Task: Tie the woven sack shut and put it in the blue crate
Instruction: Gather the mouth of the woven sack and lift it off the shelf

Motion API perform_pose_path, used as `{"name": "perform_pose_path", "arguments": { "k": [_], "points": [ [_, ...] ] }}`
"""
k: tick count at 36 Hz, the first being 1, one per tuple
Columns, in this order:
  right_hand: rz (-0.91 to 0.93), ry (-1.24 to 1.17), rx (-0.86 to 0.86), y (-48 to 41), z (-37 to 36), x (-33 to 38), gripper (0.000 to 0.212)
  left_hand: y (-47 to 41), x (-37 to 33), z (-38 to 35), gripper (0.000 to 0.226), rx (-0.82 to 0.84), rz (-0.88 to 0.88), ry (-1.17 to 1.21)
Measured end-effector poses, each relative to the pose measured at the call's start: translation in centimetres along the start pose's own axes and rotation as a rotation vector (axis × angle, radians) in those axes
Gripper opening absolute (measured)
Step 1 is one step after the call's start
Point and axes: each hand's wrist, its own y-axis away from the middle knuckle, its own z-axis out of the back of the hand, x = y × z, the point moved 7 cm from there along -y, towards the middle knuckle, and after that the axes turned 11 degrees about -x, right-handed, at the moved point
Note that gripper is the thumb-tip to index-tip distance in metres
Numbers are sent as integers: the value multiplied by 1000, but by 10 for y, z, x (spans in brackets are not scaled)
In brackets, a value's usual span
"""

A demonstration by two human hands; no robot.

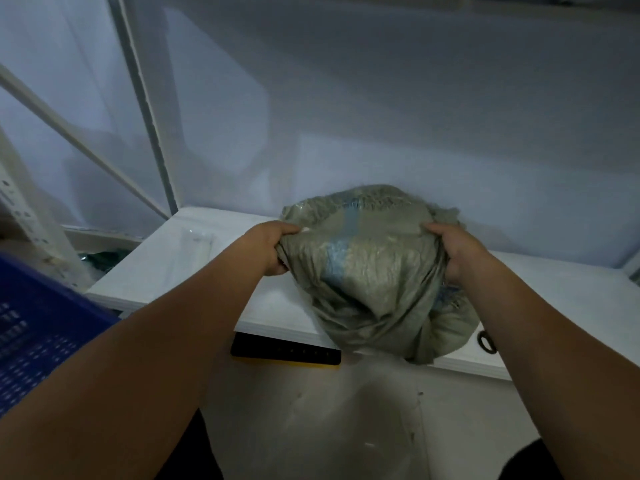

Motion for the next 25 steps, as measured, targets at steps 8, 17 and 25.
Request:
{"name": "perform_pose_path", "arguments": {
  "k": [8,17,25],
  "points": [
    [-31,65,-148,-26,38,-17,47,-18,-8,6,38,37,-120,-37],
    [32,-102,-218,-43,57,0,34,-20,-35,17,51,-45,-361,176],
    [-56,-8,-254,-63,72,-27,58,-32,-16,32,58,-154,-258,118]
  ]
}}
